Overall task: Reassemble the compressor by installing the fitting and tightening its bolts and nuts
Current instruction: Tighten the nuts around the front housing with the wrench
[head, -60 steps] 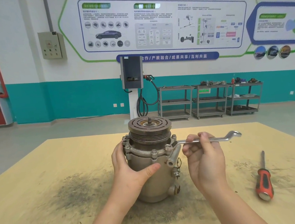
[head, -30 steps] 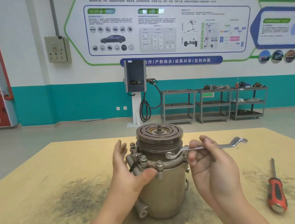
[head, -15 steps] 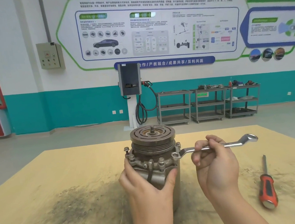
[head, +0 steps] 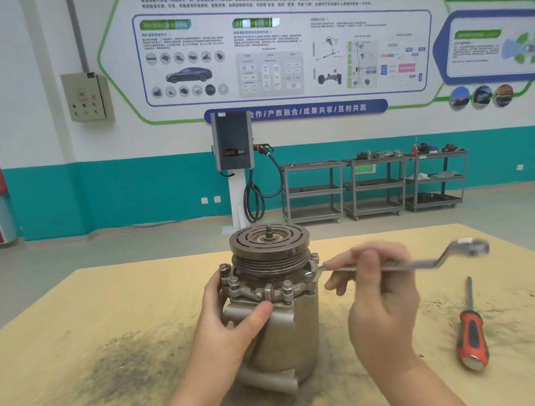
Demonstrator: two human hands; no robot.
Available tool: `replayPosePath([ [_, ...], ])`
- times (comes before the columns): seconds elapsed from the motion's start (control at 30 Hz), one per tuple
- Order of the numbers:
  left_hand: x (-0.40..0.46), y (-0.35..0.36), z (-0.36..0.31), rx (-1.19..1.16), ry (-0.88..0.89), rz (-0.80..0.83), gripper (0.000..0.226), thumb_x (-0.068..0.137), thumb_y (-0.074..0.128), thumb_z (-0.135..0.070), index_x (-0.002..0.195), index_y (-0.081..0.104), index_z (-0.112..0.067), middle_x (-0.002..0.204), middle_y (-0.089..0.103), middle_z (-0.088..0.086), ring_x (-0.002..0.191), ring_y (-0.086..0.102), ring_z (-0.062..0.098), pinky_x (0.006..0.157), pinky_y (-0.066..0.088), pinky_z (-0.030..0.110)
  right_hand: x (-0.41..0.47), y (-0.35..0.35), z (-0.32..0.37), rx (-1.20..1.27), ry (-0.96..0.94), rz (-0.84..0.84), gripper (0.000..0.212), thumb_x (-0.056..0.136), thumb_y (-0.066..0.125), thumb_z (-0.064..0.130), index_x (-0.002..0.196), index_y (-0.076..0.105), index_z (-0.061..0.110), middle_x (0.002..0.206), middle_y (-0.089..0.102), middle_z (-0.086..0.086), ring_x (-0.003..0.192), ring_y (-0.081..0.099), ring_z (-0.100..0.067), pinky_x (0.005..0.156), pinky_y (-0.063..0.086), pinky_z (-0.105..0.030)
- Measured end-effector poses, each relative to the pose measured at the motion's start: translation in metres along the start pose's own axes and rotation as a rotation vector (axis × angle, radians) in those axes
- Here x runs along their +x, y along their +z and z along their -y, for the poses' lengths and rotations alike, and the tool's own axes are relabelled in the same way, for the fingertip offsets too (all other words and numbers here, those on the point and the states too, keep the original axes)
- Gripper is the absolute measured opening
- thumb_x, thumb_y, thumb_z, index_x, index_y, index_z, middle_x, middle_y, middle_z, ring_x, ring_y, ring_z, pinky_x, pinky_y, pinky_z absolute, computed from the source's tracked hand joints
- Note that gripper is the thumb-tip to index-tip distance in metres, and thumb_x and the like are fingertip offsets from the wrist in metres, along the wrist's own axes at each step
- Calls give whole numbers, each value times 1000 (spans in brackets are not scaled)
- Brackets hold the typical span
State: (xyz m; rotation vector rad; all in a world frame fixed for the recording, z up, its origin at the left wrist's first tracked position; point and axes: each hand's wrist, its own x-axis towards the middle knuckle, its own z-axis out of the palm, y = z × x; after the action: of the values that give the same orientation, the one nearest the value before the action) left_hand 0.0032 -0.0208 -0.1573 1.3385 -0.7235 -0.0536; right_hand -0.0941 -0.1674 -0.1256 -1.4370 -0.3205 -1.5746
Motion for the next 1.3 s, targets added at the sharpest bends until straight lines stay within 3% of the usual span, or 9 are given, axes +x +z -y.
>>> replayPosePath([
  [0.13,-1,4,-1,-2,-2,-34,69,68,77,-56,127,43,-44,116,61,-34,108,57,-14,82,46,8,-15,7,2,-157,-204,170,27,100,49,38,95,62,15,85,65,4,70,64,-10,67,51,-19],
  [0.27,-5,9,-6,-4,-38,-132,51,76,44,-67,122,49,-45,112,60,-36,104,52,-21,87,39,12,-13,12,6,-292,-346,256,22,93,61,31,90,67,10,81,69,1,77,64,-8,72,53,-18],
  [0.4,-12,20,-14,40,9,-290,40,80,37,-62,106,57,-40,97,60,-44,93,50,-28,69,34,-7,1,7,16,-91,-38,69,29,98,48,42,90,63,19,81,67,6,66,64,-9,63,50,-18],
  [0.57,-2,14,-23,72,111,-420,21,87,64,-36,106,67,-28,100,70,-20,95,63,-8,75,47,5,24,-9,7,219,452,-238,19,106,32,20,100,49,16,65,66,-3,48,54,-14,49,43,-21],
  [0.83,10,-4,-30,107,168,-300,13,85,70,-5,80,74,-16,72,73,-10,65,65,-2,59,47,5,32,-18,-6,413,715,-190,16,105,33,12,103,49,9,60,64,-7,43,50,-15,44,42,-21],
  [1.0,8,-8,-26,123,198,-297,18,88,67,-4,86,74,-20,81,75,-12,76,68,-3,66,48,5,27,-17,-6,272,572,-189,18,106,31,14,99,47,12,61,64,-3,44,51,-14,45,41,-21],
  [1.13,5,-9,-24,164,195,-269,19,94,60,-9,92,73,-23,90,74,-14,87,67,-2,72,48,5,8,-6,-4,65,231,-230,18,105,36,24,92,48,24,69,67,-5,47,55,-18,49,43,-22],
  [1.2,4,-10,-23,152,177,-259,14,92,63,-12,94,73,-22,90,75,-10,86,68,1,71,48,6,-3,1,-3,-39,7,-161,17,103,40,31,92,52,35,75,67,-1,53,57,-18,56,45,-23],
  [1.3,6,-10,-23,92,140,-282,11,84,73,-13,93,73,-19,87,74,1,81,69,8,66,49,7,-15,9,-4,-120,-153,-4,20,102,45,37,92,59,26,85,64,6,66,61,-12,62,51,-26],
])
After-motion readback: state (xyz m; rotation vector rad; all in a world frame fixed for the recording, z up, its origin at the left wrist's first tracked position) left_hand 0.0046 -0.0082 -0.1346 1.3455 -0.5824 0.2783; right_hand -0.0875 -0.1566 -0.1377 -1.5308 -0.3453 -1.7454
